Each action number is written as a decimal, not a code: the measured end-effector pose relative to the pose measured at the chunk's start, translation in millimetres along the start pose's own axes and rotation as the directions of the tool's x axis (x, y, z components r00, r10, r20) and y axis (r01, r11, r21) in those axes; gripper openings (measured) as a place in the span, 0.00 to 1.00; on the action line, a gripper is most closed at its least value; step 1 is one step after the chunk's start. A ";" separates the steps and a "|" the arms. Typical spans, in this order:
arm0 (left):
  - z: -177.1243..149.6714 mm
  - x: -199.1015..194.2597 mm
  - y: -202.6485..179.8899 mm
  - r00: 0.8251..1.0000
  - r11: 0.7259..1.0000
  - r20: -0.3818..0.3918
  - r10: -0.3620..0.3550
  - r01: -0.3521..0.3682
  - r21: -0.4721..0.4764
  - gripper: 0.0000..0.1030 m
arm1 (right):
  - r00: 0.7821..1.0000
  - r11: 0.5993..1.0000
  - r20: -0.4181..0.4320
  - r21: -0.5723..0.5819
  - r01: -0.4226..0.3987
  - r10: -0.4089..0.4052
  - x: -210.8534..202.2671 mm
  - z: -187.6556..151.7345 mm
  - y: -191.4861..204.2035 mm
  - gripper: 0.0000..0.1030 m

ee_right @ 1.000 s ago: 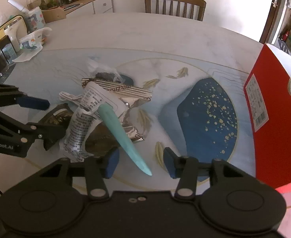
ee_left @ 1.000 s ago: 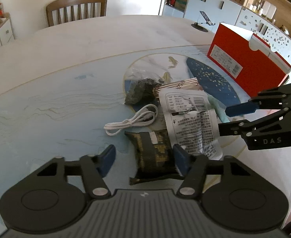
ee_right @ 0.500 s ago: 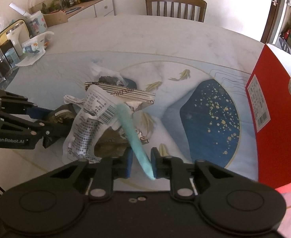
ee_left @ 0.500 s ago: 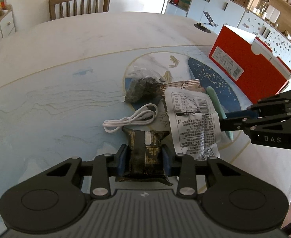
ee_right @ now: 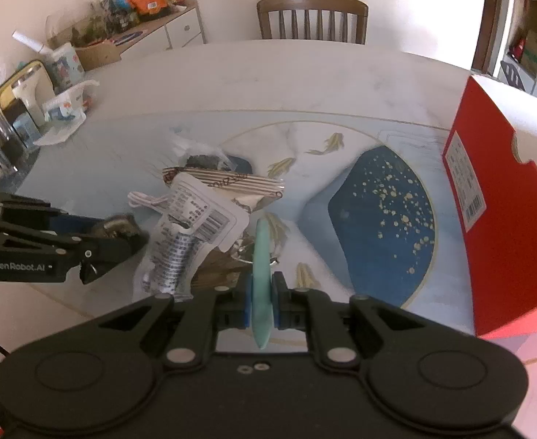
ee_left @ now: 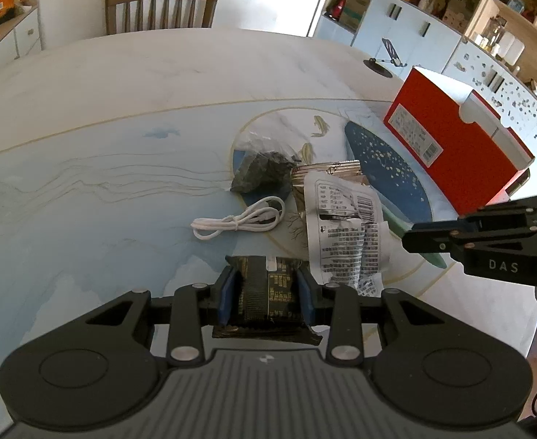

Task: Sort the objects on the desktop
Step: 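Close right tool on the mint-green stick while left tool closes on the black packet, then carry the mint-green stick with right tool to the shoebox while left tool carries the black packet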

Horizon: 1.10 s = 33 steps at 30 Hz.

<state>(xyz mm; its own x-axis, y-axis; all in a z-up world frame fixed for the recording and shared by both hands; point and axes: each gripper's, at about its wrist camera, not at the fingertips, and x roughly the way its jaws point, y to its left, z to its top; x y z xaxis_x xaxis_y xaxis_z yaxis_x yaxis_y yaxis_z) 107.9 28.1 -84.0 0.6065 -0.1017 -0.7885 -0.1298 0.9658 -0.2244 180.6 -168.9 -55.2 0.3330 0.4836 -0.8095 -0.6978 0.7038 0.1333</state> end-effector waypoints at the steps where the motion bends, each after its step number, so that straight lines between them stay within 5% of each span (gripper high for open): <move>1: -0.4 -2.0 -0.5 1.000 1.000 0.002 0.002 -0.002 -0.004 0.33 | 1.000 1.000 0.000 0.011 -0.003 0.003 -1.7 -1.0 -0.8 0.09; 33: 17.8 -61.0 -68.2 0.984 0.988 0.092 -0.152 0.148 0.053 0.32 | 0.987 0.978 0.161 0.208 -0.024 -0.010 -98.9 -11.5 -35.2 0.08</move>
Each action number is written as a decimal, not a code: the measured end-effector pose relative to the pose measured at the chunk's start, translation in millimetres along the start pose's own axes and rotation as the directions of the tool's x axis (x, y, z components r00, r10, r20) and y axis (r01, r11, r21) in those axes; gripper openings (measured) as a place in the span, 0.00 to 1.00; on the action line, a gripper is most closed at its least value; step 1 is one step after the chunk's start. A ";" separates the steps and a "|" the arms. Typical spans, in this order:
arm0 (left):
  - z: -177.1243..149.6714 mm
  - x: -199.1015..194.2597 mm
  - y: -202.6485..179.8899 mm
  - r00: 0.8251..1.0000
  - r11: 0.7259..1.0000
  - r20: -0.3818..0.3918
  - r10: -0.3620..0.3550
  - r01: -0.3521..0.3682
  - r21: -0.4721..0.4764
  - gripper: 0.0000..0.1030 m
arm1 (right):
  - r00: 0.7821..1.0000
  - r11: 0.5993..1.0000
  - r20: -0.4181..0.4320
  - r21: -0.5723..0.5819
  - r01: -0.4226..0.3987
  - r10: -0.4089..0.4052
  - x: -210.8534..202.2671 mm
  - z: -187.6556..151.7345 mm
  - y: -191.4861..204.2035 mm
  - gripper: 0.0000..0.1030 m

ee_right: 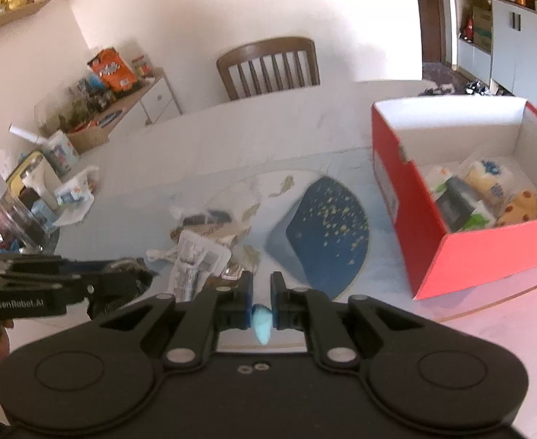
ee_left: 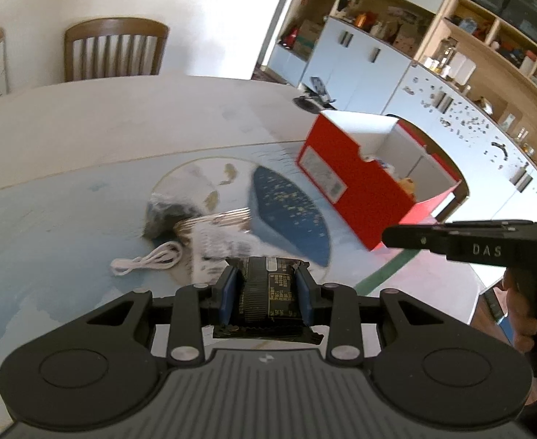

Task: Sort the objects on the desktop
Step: 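Carry the mint-green stick with right tool to the shoebox while left tool carries the black packet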

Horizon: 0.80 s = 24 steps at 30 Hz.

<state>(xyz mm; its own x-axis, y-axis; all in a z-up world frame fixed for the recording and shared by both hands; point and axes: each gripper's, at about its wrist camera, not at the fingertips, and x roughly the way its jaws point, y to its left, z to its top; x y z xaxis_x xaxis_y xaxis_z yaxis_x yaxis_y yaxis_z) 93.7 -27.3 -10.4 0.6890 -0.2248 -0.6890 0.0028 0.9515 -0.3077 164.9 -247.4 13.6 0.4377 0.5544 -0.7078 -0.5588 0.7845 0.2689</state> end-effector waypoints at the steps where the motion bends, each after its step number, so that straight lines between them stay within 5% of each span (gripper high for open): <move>1: 2.4 -0.3 -3.9 1.000 1.000 0.002 -0.006 0.006 0.007 0.32 | 1.000 1.000 0.009 0.000 0.002 -0.002 -3.1 2.0 -1.2 0.08; 24: 66.5 37.1 -103.1 0.992 0.977 0.005 -0.125 0.122 0.177 0.32 | 0.987 0.998 0.150 -0.022 0.061 -0.057 -66.0 58.2 -62.8 0.08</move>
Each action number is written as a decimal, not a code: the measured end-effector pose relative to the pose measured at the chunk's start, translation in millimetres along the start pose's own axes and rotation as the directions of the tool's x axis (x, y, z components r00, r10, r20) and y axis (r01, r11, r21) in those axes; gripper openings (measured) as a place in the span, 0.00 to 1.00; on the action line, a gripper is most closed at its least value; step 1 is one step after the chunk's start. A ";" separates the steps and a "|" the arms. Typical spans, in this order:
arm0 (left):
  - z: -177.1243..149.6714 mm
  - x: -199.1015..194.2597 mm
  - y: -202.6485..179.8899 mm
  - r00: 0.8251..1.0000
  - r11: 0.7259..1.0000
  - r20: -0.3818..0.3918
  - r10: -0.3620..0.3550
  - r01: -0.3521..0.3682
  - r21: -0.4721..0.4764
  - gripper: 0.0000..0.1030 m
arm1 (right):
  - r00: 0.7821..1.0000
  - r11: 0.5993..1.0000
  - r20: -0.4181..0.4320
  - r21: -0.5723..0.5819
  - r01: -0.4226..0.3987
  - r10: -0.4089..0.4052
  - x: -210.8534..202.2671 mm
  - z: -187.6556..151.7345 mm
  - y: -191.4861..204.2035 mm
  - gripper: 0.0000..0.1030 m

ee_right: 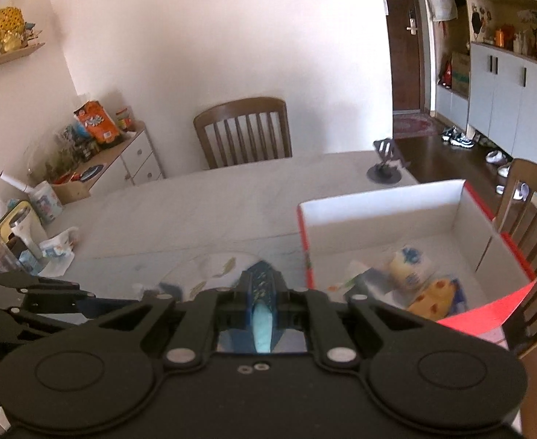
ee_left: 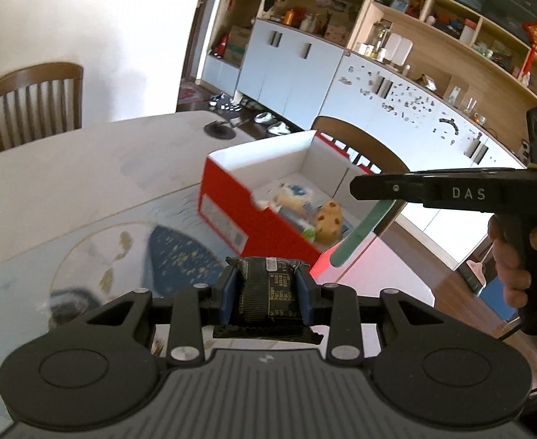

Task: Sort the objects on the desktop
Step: 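Carry the mint-green stick with right tool to the shoebox while left tool carries the black packet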

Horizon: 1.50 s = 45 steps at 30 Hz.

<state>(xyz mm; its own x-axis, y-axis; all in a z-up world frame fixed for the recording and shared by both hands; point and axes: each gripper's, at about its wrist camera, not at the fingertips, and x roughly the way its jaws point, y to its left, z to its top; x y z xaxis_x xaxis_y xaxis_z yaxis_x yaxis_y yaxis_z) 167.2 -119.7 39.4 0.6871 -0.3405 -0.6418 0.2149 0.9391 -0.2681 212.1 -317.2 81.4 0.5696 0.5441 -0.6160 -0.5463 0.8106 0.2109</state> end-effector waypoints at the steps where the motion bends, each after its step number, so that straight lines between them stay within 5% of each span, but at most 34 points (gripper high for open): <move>1: 3.8 3.3 -3.5 1.000 1.000 0.002 -0.003 0.003 0.005 0.32 | 1.000 1.000 0.005 -0.001 0.001 -0.001 -1.4 2.7 -4.4 0.08; 27: 65.4 105.4 -84.4 0.999 0.994 -0.050 0.008 -0.003 0.109 0.32 | 0.996 0.997 0.052 -0.010 0.080 -0.079 2.8 45.4 -131.3 0.08; 45: 93.4 191.1 -69.6 0.986 0.986 -0.118 0.118 -0.103 0.132 0.32 | 0.991 0.991 0.021 -0.002 0.136 -0.136 60.9 52.2 -195.8 0.08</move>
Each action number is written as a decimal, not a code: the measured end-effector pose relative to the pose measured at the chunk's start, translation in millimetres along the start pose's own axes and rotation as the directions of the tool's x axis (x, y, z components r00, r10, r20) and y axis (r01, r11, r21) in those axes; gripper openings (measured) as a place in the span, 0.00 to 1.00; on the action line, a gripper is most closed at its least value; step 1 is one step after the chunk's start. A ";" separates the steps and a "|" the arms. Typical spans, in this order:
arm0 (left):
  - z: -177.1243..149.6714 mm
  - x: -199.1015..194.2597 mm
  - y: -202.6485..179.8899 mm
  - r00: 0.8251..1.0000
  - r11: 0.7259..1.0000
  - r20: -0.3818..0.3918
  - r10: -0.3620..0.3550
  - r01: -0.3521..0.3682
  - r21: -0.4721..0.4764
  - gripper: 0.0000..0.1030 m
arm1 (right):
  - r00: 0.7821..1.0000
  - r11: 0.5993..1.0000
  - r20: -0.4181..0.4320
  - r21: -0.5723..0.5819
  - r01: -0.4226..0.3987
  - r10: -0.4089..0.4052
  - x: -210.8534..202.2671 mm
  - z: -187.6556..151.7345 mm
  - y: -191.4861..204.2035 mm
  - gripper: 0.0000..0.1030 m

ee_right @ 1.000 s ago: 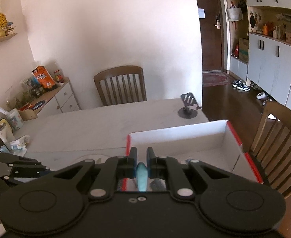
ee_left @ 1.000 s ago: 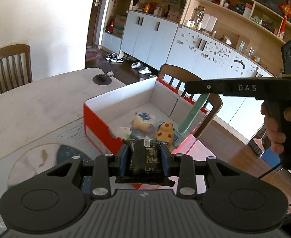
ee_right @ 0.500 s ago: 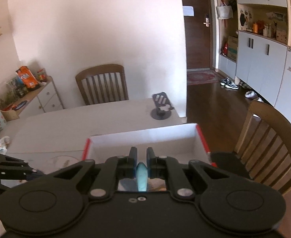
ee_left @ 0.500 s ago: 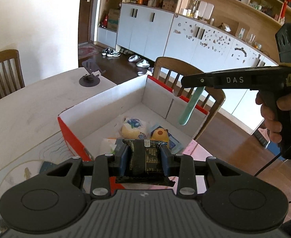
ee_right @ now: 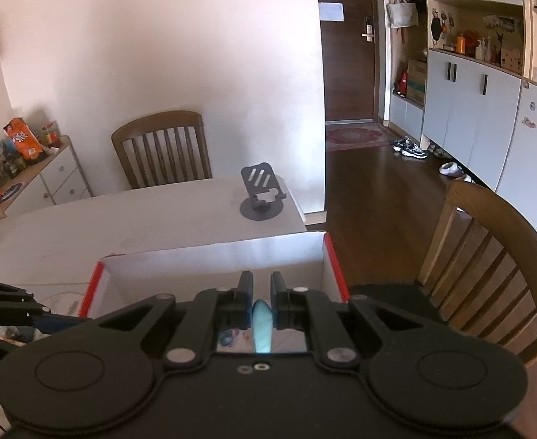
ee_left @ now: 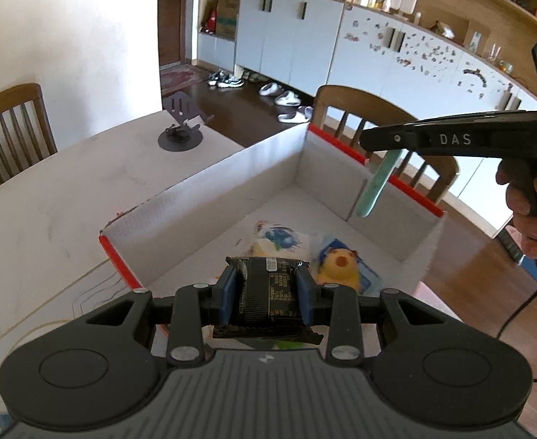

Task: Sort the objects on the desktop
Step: 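Carry the mint-green stick with right tool to the shoebox while left tool carries the black packet, then open left tool to drop the black packet while right tool releases the mint-green stick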

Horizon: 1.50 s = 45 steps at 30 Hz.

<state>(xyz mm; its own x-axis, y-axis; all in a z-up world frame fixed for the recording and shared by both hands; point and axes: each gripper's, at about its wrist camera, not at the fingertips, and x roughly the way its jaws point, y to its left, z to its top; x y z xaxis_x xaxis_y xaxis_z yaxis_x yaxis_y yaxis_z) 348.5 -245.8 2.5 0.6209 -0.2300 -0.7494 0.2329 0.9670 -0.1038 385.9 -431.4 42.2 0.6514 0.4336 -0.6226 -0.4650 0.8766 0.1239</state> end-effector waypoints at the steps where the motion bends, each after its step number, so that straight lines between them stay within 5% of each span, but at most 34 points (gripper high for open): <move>1: 1.6 4.5 1.0 1.000 1.000 -0.004 0.010 -0.010 0.004 0.32 | 1.000 1.000 -0.005 0.001 0.001 -0.001 4.6 -0.2 -1.4 0.08; 26: 26.4 81.8 10.0 0.988 0.994 -0.130 0.087 -0.079 0.070 0.32 | 0.999 1.000 -0.051 -0.017 -0.005 0.004 80.2 -7.1 -19.7 0.08; 45: 21.3 91.5 15.9 0.982 0.997 -0.178 0.069 -0.062 0.045 0.33 | 0.971 0.995 -0.241 -0.095 -0.030 0.006 82.2 -43.3 -26.3 0.10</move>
<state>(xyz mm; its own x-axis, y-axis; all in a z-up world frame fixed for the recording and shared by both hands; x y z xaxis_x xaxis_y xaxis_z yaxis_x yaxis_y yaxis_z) 425.0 -253.9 -53.8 0.4923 -0.1397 -0.8592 0.2279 0.9733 -0.0277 425.7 -427.9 -45.6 0.4852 0.3761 -0.7894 -0.5392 0.8394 0.0685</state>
